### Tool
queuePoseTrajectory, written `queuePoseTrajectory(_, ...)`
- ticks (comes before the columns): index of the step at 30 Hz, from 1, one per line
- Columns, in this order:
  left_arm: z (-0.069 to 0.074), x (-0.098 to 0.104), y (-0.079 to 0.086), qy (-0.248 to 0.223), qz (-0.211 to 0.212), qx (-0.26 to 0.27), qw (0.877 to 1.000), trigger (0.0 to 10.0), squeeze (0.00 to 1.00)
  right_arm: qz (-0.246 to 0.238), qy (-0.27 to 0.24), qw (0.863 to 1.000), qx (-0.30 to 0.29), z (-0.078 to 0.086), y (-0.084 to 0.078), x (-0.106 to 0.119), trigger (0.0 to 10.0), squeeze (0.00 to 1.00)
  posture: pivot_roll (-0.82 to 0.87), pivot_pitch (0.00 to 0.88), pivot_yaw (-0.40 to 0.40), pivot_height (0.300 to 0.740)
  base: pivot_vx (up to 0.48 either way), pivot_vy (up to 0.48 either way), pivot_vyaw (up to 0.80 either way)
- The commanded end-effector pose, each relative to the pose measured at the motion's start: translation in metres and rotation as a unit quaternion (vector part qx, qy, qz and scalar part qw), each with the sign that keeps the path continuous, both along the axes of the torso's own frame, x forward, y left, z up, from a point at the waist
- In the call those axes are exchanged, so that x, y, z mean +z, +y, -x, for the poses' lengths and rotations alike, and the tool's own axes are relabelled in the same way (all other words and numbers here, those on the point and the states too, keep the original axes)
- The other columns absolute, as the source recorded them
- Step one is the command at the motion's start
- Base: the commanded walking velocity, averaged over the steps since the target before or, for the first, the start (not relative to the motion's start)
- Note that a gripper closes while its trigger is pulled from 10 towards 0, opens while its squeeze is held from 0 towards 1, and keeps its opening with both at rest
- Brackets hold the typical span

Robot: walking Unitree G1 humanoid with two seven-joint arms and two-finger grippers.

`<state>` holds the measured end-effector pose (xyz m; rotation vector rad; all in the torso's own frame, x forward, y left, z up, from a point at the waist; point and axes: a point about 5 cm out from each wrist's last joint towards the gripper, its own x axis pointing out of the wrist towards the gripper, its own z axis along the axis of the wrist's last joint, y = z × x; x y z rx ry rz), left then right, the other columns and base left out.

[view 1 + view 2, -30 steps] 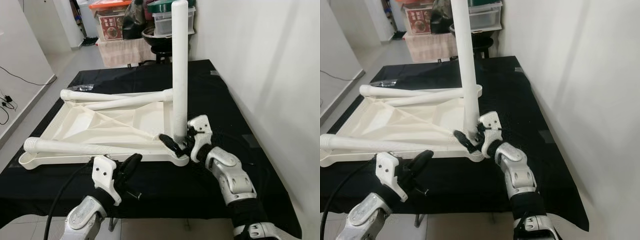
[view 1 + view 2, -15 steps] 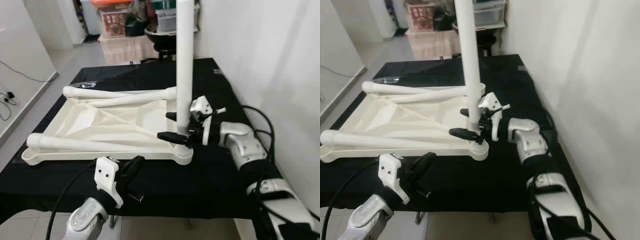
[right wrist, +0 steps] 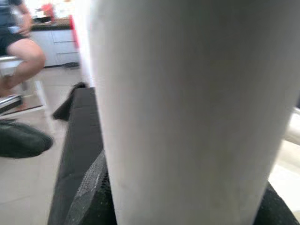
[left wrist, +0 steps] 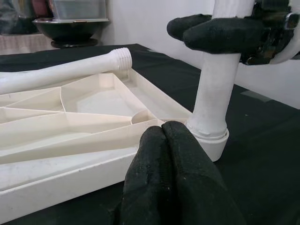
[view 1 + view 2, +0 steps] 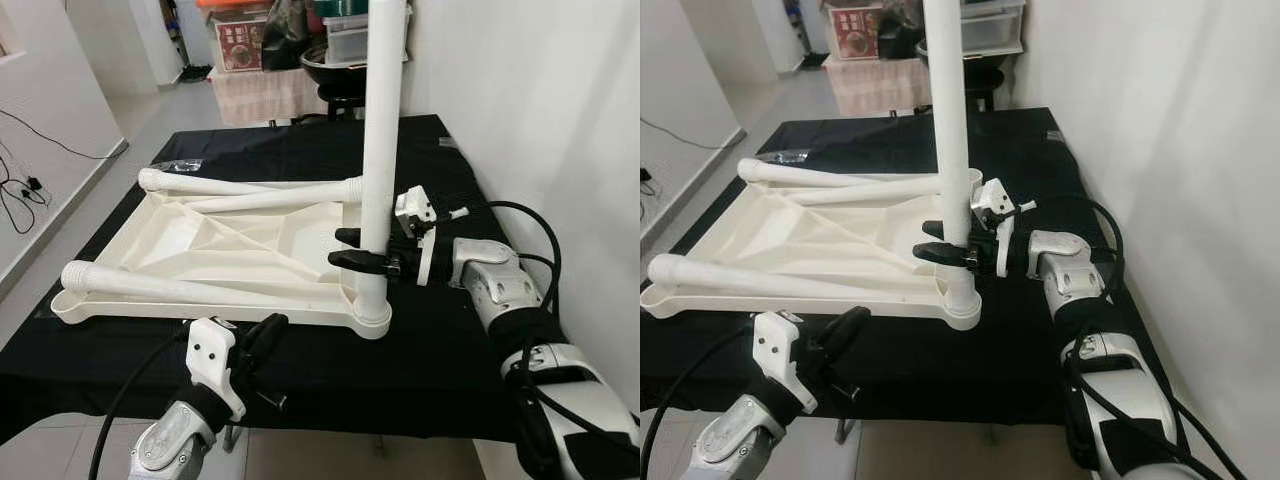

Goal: Building children table

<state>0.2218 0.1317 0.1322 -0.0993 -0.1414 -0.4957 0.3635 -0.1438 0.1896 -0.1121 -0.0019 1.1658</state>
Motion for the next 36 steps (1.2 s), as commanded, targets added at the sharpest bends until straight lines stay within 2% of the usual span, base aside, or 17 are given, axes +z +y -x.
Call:
queuePoseTrajectory(1, 0.002, -0.001, 0.000, 0.005, 0.006, -0.001, 1.000, 10.0, 0.00, 0.013, 0.025, 0.999, -0.020, 0.005, 0.005, -0.021, 0.0, 0.00, 0.01, 0.028, 0.031, 0.740, 0.000, 0.000, 0.00)
queuePoseTrajectory(4, 0.002, 0.000, 0.000, 0.004, 0.006, 0.000, 1.000, 10.0, 0.00, 0.004, 0.030, 0.998, -0.054, 0.008, 0.008, -0.027, 0.0, 0.00, 0.01, 0.030, 0.030, 0.740, 0.000, 0.000, 0.00)
queuePoseTrajectory(5, 0.000, 0.001, 0.003, 0.003, 0.006, 0.001, 1.000, 10.0, 0.00, -0.085, 0.084, 0.946, -0.300, 0.019, 0.025, -0.054, 0.0, 0.00, -0.02, 0.036, 0.038, 0.740, 0.000, 0.000, 0.00)
queuePoseTrajectory(8, 0.000, 0.001, 0.003, 0.003, 0.006, 0.001, 1.000, 10.0, 0.00, -0.085, 0.084, 0.946, -0.300, 0.019, 0.025, -0.054, 0.0, 0.00, -0.02, 0.036, 0.038, 0.740, 0.000, 0.000, 0.00)
queuePoseTrajectory(9, -0.002, 0.001, 0.004, 0.002, 0.006, 0.002, 1.000, 10.0, 0.00, -0.058, 0.060, 0.937, -0.338, 0.031, 0.033, -0.057, 0.0, 0.00, -0.03, 0.032, 0.049, 0.740, 0.000, 0.000, 0.00)
queuePoseTrajectory(10, -0.004, 0.000, 0.005, 0.002, 0.006, 0.003, 1.000, 10.0, 0.00, -0.035, 0.040, 0.941, -0.333, 0.034, 0.039, -0.057, 0.0, 0.00, -0.06, 0.021, 0.064, 0.740, 0.000, 0.000, 0.00)
queuePoseTrajectory(13, -0.009, -0.001, 0.004, 0.002, 0.005, 0.000, 1.000, 10.0, 0.00, -0.010, 0.050, 0.952, -0.303, 0.026, 0.041, -0.061, 0.0, 0.00, -0.03, 0.007, 0.034, 0.740, 0.000, 0.000, 0.00)
queuePoseTrajectory(18, -0.013, -0.001, 0.005, -0.003, 0.003, 0.013, 1.000, 10.0, 0.00, -0.008, 0.054, 0.953, -0.297, 0.022, 0.043, -0.060, 0.0, 0.00, -0.03, 0.000, 0.036, 0.740, 0.000, 0.000, 0.00)
queuePoseTrajectory(19, -0.013, -0.001, 0.004, -0.003, 0.002, 0.014, 1.000, 10.0, 0.00, -0.022, 0.063, 0.949, -0.310, 0.020, 0.039, -0.058, 10.0, 0.00, -0.03, 0.000, 0.034, 0.740, 0.000, 0.000, 0.00)
queuePoseTrajectory(21, -0.013, -0.001, 0.004, -0.003, 0.002, 0.014, 1.000, 10.0, 0.00, -0.030, 0.070, 0.941, -0.328, 0.021, 0.038, -0.055, 10.0, 0.00, -0.02, 0.000, 0.033, 0.740, 0.000, 0.000, 0.00)
queuePoseTrajectory(23, -0.013, -0.001, 0.004, -0.003, 0.003, 0.011, 1.000, 10.0, 0.00, -0.034, 0.071, 0.955, -0.287, 0.024, 0.041, -0.048, 10.0, 0.04, -0.02, 0.000, 0.036, 0.740, 0.000, 0.000, 0.00)
queuePoseTrajectory(24, -0.012, -0.001, 0.003, -0.002, 0.004, 0.008, 1.000, 10.0, 0.00, -0.039, 0.066, 0.965, -0.251, 0.022, 0.041, -0.042, 10.0, 1.00, -0.02, 0.000, 0.035, 0.740, 0.000, 0.000, 0.00)
queuePoseTrajectory(28, -0.011, -0.001, 0.002, -0.001, 0.006, 0.004, 1.000, 10.0, 0.00, -0.034, 0.044, 0.987, -0.153, 0.013, 0.035, -0.032, 10.0, 1.00, -0.01, 0.000, 0.031, 0.740, 0.000, 0.000, 0.00)
queuePoseTrajectory(33, -0.009, 0.000, 0.001, -0.002, 0.007, 0.003, 1.000, 10.0, 0.00, -0.002, 0.030, 0.996, -0.090, 0.009, 0.029, -0.030, 10.0, 1.00, 0.00, 0.006, 0.026, 0.740, 0.000, 0.000, 0.00)
queuePoseTrajectory(34, -0.008, 0.000, 0.000, -0.003, 0.007, 0.004, 1.000, 10.0, 0.00, 0.006, 0.026, 0.997, -0.078, 0.006, 0.027, -0.028, 10.0, 0.78, 0.01, 0.014, 0.022, 0.740, 0.000, 0.000, 0.00)
queuePoseTrajectory(35, -0.006, 0.001, 0.000, -0.003, 0.007, 0.004, 1.000, 10.0, 0.00, 0.017, 0.026, 0.998, -0.060, 0.003, 0.026, -0.024, 10.0, 0.00, 0.02, 0.021, 0.020, 0.740, 0.000, 0.000, 0.00)
queuePoseTrajectory(36, -0.005, 0.001, 0.000, -0.004, 0.007, 0.005, 1.000, 10.0, 0.00, 0.023, 0.027, 0.998, -0.050, 0.001, 0.025, -0.021, 10.0, 0.00, 0.02, 0.021, 0.020, 0.740, 0.000, 0.000, 0.00)
